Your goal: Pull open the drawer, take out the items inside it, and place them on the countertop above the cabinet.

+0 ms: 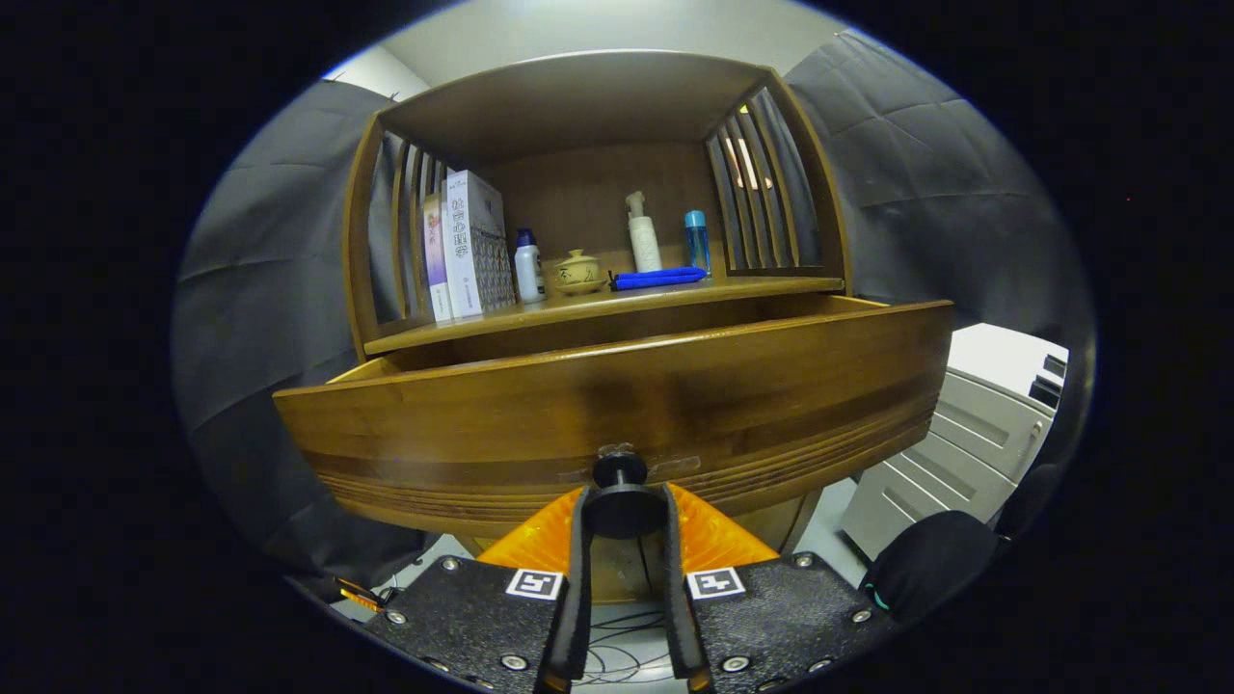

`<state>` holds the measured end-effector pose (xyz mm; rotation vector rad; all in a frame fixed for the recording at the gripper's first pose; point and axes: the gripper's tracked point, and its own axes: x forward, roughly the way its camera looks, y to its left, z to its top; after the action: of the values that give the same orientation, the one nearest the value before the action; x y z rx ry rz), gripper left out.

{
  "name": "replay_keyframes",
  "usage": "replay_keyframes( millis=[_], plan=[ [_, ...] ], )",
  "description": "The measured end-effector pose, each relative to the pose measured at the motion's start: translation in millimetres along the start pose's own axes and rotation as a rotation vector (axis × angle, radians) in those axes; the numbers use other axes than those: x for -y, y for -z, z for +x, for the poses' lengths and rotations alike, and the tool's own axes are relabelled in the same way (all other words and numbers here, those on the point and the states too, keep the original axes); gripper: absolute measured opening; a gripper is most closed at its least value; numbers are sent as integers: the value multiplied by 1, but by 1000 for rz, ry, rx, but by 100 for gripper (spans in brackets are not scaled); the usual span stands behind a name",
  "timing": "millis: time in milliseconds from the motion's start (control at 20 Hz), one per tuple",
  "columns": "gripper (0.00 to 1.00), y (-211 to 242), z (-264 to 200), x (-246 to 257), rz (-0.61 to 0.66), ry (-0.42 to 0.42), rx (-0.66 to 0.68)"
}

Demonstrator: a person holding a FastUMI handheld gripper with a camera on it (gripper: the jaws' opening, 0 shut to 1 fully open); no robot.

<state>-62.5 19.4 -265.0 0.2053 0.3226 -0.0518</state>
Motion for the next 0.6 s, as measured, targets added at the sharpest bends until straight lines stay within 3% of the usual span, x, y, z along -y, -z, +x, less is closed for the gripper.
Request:
replay_keyframes(
  millis=[600],
  plan=[
    [33,19,-46,1,2,7,-38]
  ],
)
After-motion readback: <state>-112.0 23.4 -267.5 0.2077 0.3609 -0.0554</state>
